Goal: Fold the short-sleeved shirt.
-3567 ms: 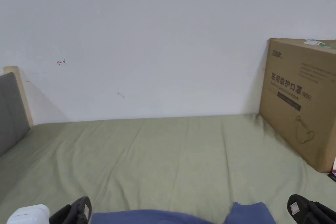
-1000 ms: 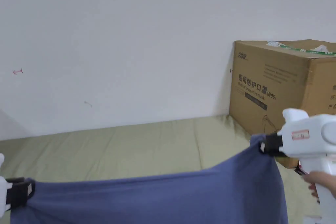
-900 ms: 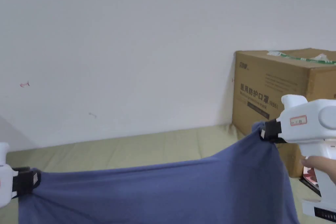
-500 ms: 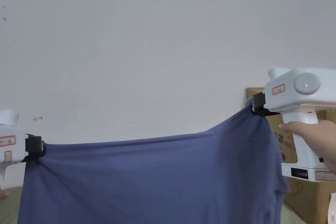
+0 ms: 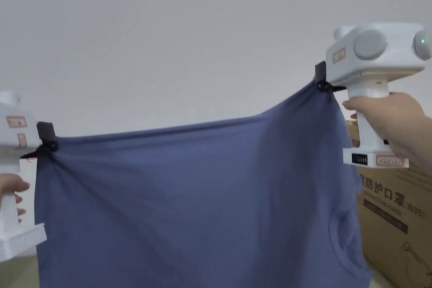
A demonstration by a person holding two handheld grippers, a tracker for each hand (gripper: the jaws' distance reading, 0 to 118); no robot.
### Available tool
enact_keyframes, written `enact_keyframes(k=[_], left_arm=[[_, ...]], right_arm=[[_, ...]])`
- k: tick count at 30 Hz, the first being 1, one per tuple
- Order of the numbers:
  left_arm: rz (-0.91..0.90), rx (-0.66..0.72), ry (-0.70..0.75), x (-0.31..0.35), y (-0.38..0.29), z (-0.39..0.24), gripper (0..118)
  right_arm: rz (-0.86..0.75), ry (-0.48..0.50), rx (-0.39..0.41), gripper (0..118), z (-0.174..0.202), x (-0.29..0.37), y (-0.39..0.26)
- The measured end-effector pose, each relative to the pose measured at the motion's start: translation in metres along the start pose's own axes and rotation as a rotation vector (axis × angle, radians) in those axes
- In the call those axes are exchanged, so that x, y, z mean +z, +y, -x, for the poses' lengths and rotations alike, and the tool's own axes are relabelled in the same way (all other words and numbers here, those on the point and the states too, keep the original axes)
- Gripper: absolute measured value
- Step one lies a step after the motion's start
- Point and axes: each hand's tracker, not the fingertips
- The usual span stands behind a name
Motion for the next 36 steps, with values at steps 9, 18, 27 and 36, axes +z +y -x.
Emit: enact_keyframes(k=[9,18,27,36], left_arm=[[0.143,0.005,0.073,-0.109,-0.107,0.014,3],[0.554,0.067,0.059,-0.094,-0.340,0.064,3],[0.701,0.061,0.027,0.093,-0.417,0.106,3],[0.815,0.003,0.019,0.272,-0.459,0.128,3]], right_arm=[[0.121,-0.024,0.047,1,0.005,-0.117,-0.115],[0.590,-0.010,-0.097,1,-0.037,-0.106,-0.430],[0.781,0.076,-0.152,1,-0.092,0.105,-0.529],[0.936,0.153,-0.104,1,-0.115,0.295,-0.559]])
